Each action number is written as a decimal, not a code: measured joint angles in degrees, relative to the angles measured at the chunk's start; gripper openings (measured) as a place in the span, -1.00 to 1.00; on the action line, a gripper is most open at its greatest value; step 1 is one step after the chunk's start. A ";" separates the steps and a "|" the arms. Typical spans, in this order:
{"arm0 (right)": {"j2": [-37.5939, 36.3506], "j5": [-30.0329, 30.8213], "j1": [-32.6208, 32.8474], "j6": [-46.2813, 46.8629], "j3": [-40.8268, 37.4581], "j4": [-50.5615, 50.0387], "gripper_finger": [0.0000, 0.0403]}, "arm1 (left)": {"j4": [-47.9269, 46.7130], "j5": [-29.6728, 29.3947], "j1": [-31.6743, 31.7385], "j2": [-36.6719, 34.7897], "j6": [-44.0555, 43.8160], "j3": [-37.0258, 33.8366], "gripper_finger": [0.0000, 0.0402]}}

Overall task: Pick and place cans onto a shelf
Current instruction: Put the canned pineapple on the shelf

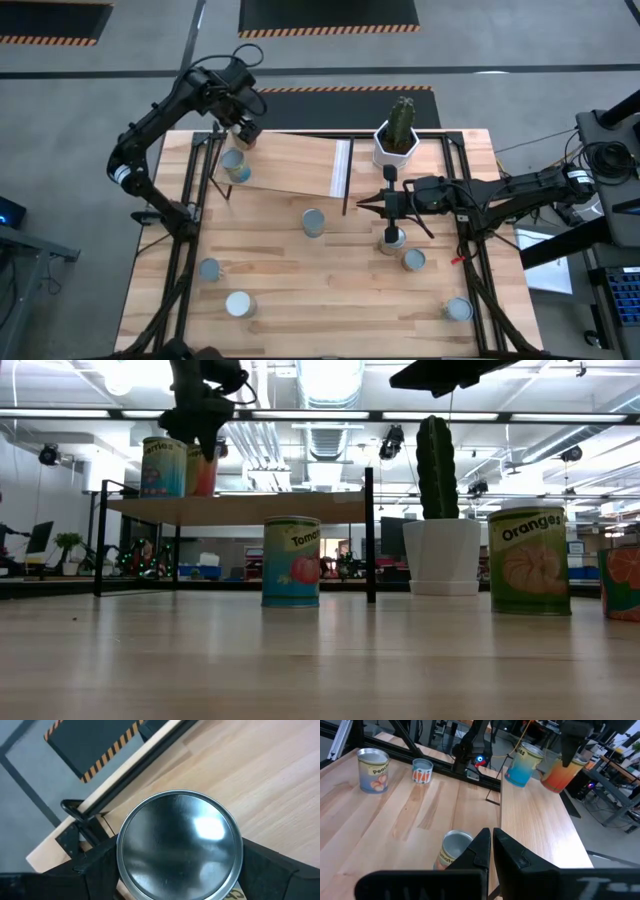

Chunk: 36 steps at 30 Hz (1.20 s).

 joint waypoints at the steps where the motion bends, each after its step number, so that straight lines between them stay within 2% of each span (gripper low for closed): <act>1: 0.00 0.00 0.00 -0.01 0.00 0.01 -0.96 | 0.03 -0.01 0.00 0.00 -0.06 -0.49 0.54; 12: 0.00 0.00 0.00 0.01 0.00 0.01 -0.96 | 0.68 -0.03 0.00 -1.23 -1.89 -1.69 0.54; 23: 0.01 0.00 0.02 0.01 -0.02 -0.37 -0.96 | 2.97 -0.12 -0.09 -5.58 -5.24 -2.37 0.54; 36: 0.00 0.00 0.02 0.01 -0.02 -0.26 -0.96 | 9.13 -0.12 -0.09 -11.05 -6.00 -13.46 0.54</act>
